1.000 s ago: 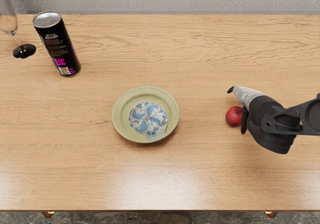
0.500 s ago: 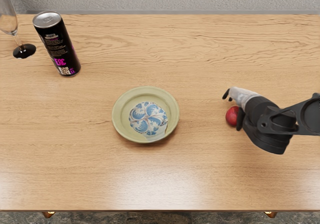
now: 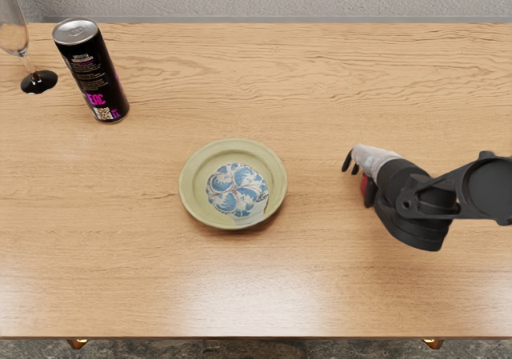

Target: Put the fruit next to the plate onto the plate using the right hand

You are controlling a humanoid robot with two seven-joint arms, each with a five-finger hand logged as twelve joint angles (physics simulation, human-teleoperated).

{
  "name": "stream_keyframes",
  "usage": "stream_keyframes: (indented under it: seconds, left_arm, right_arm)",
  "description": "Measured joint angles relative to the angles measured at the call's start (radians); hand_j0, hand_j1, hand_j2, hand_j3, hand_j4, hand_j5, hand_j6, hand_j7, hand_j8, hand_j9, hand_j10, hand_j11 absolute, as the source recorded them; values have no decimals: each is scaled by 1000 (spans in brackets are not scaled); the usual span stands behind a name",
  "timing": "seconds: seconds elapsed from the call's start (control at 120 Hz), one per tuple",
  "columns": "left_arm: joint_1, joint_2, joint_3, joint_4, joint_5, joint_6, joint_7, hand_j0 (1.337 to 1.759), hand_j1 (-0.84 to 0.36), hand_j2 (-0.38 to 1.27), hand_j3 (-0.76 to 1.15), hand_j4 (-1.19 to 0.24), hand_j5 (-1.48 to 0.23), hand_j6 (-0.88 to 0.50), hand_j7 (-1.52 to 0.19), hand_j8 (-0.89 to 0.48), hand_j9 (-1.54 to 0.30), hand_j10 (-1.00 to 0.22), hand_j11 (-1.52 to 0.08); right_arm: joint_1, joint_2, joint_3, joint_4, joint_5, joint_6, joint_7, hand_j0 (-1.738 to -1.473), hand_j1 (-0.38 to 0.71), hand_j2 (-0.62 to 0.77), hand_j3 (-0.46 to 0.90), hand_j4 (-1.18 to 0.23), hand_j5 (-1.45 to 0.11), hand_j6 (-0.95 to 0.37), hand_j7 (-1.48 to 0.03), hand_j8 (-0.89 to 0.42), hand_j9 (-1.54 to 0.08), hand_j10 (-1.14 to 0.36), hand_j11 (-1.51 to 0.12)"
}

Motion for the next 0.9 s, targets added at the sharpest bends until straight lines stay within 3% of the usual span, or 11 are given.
stream_keyframes:
  seconds: [0.3, 0.583, 0.9]
  left_arm:
    - [0, 0, 0, 0, 0, 0, 0, 1658, 339, 2, 0, -8, -11, -8, -11, -8, -11, -8, -11]
    - [-3, 0, 0, 0, 0, 0, 0, 1658, 339, 2, 0, -8, -11, -8, -11, -8, -11, -8, -11]
    - [-5, 0, -1, 0, 0, 0, 0, 1658, 339, 2, 0, -8, -11, -8, -11, -8, -11, -8, -11]
  right_arm:
    - [12, -8, -11, 13, 16, 0, 0, -1658, 184, -87, 0, -446, -579, -446, -579, -446, -579, -445, -579]
    - [8, -39, -24, 14, 16, 0, 0, -1658, 8, -58, 0, -299, -388, -299, -388, -299, -388, -299, -388]
    - [7, -59, -35, 12, 14, 0, 0, -1658, 83, -71, 0, -361, -469, -362, -469, -362, -469, -361, -469]
